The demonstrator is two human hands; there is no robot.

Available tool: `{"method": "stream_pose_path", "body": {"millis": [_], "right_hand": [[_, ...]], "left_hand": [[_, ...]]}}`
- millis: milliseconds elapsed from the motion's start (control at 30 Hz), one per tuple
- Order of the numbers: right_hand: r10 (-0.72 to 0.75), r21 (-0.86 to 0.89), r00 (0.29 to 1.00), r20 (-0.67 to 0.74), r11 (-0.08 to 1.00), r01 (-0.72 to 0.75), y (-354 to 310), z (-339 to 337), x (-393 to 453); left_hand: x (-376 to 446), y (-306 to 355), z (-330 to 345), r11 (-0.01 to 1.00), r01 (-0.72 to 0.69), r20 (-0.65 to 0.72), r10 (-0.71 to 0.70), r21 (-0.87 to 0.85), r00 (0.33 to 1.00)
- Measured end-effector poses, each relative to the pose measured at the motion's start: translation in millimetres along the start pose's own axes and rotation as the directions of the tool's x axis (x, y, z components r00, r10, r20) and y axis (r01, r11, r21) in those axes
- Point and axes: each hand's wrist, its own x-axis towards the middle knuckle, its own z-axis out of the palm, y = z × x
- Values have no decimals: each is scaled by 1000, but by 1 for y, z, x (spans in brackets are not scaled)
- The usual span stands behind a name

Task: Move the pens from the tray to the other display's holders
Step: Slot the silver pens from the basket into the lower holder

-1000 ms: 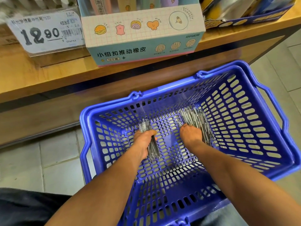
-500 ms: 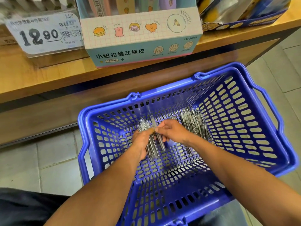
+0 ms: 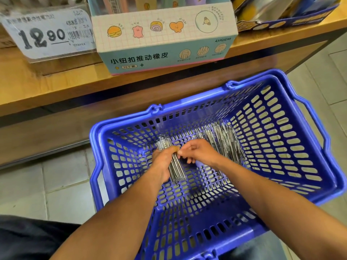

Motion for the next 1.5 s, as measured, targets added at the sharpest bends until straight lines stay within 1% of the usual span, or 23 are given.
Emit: {"method": "stream_pose_path", "body": {"millis": [67, 133, 167, 233, 333, 400, 433, 500, 533, 600, 700, 767, 833, 1000, 1133, 1167, 1200, 1233, 1267, 1300, 1367, 1433, 1500], "right_hand": [[77, -56, 975, -207, 994, -90, 14, -16, 8], [121, -276, 908, -401, 929, -246, 29, -27, 12], [121, -396, 888, -443, 863, -314, 35, -29, 13], [103, -585, 886, -452, 715, -382, 38, -28, 12], [100, -735, 900, -424, 543, -406, 35, -20, 12], [115, -766, 896, -430, 478, -429, 33, -13, 13], [133, -762, 890, -436, 472, -444, 31, -11, 13], [176, -735, 891, -419, 510, -446, 30, -9, 13], [192, -713, 904, -382, 561, -421, 31, -10, 13], [203, -620, 942, -267, 713, -329, 29, -12, 12], [116, -346, 980, -161, 923, -166, 15, -9, 2], [68, -144, 996, -66, 987, -77, 5, -2, -5], [1, -62, 1000, 2, 998, -1, 0, 8, -8], [-87, 15, 996, -33, 996, 88, -3, 20, -14], [-17, 84, 1000, -11, 996, 18, 1, 7, -16], [13, 71, 999, -37, 997, -10, 4, 2, -13], [52, 29, 994, -100, 998, -49, 7, -3, -10], [94, -65, 975, -199, 992, -109, 13, -9, -6], [125, -213, 944, -307, 957, -196, 20, -16, -3], [139, -377, 906, -399, 876, -300, 27, -22, -1], [177, -591, 847, -501, 646, -484, 38, -29, -3], [223, -677, 828, -514, 487, -552, 46, -28, -5], [216, -711, 831, -513, 436, -552, 51, -23, -4]], "left_hand": [[2, 0, 0, 1000, 2, -14, -2, -7, 1000], [3, -2, 0, 1000, 9, -17, -9, 2, 1000], [1, -1, 0, 1000, 11, -13, -11, 8, 1000], [-2, 0, 0, 1000, 13, -4, -13, 11, 1000], [-2, -1, 0, 1000, 12, -14, -12, 6, 1000], [-3, -1, 1, 1000, 15, -17, -15, 0, 1000], [-3, 0, 1, 1000, 18, -18, -18, -1, 1000], [-4, 0, 1, 1000, 20, -14, -20, 5, 1000], [-4, 0, 1, 1000, 18, -16, -18, 8, 1000], [-5, 0, 1, 1000, 14, -17, -13, 6, 1000], [-3, -2, 1, 1000, -6, -1, 6, -11, 1000], [-1, -2, 2, 1000, 2, 19, -2, -13, 1000], [-3, 0, 3, 998, 26, 54, -23, -60, 998], [-3, 2, 2, 996, 55, 40, -52, -70, 998], [-3, 3, 2, 993, 70, 42, -67, -90, 997], [-3, 3, 1, 995, 65, 36, -63, -75, 997], [-3, 3, 1, 997, 61, 19, -60, -57, 998], [-2, 2, 1, 997, 58, 2, -58, -46, 998], [-2, 2, 1, 997, 58, -6, -58, -44, 998], [-2, 2, 1, 997, 58, -8, -58, -42, 998], [-2, 3, 1, 998, 58, -12, -59, -33, 998], [-1, 2, 0, 998, 56, -13, -56, -32, 998], [0, 1, 0, 998, 56, -5, -56, -33, 998]]}}
